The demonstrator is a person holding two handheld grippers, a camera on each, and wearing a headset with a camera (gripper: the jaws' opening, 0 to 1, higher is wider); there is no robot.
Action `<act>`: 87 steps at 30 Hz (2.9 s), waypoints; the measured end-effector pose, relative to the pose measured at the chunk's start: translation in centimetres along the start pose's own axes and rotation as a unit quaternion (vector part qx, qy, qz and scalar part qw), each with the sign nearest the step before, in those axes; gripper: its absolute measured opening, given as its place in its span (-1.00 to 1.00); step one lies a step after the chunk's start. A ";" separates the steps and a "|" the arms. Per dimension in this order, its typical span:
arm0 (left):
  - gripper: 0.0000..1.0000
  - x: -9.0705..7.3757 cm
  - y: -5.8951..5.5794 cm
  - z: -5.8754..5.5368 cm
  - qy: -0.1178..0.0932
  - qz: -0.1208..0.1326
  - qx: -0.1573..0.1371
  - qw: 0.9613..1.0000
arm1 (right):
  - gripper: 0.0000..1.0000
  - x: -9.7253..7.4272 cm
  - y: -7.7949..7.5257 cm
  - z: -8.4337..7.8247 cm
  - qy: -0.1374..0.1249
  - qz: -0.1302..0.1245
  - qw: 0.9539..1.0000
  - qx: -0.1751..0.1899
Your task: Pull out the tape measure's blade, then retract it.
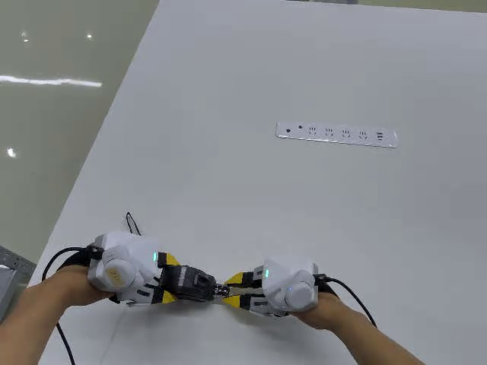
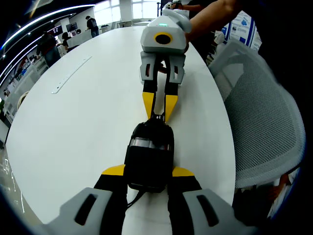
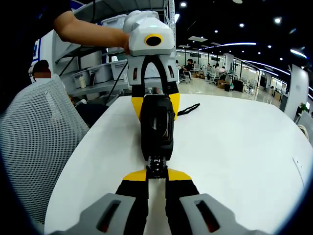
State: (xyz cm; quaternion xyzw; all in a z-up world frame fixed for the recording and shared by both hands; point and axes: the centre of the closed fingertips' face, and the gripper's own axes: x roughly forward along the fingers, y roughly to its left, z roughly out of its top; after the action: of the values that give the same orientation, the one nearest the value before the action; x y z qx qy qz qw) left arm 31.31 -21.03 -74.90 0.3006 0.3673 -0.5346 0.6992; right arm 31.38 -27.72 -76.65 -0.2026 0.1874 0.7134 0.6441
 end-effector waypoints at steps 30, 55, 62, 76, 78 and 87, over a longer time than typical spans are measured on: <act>-0.46 0.2 0.0 0.2 0.001 -0.001 -0.002 1.000 | -0.80 -1.2 0.0 -1.1 0.010 0.004 1.000 0.011; -0.45 0.4 0.1 0.3 0.004 -0.006 -0.006 1.000 | -0.80 -2.9 0.0 -2.4 0.021 0.004 1.000 0.017; -0.45 0.4 0.0 0.4 0.003 -0.007 -0.007 1.000 | -0.80 -3.4 0.0 -2.8 0.023 0.005 0.999 0.022; -0.45 0.5 0.0 0.4 0.003 -0.011 -0.011 1.000 | -0.80 -4.2 0.2 -3.4 0.028 0.005 0.999 0.030; -0.45 0.5 0.0 0.4 0.003 -0.012 -0.012 1.000 | -0.80 -4.3 0.2 -3.5 0.028 0.006 0.999 0.031; -0.45 0.5 -0.1 0.5 0.001 -0.013 -0.016 1.000 | -0.80 -4.4 0.2 -3.6 0.031 0.008 0.999 0.032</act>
State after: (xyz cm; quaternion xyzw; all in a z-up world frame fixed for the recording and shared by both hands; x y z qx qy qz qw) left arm 31.42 -21.73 -75.08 0.2853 0.3804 -0.5377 0.6963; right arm 31.72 -33.38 -77.37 -0.2027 0.2318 0.7052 0.6386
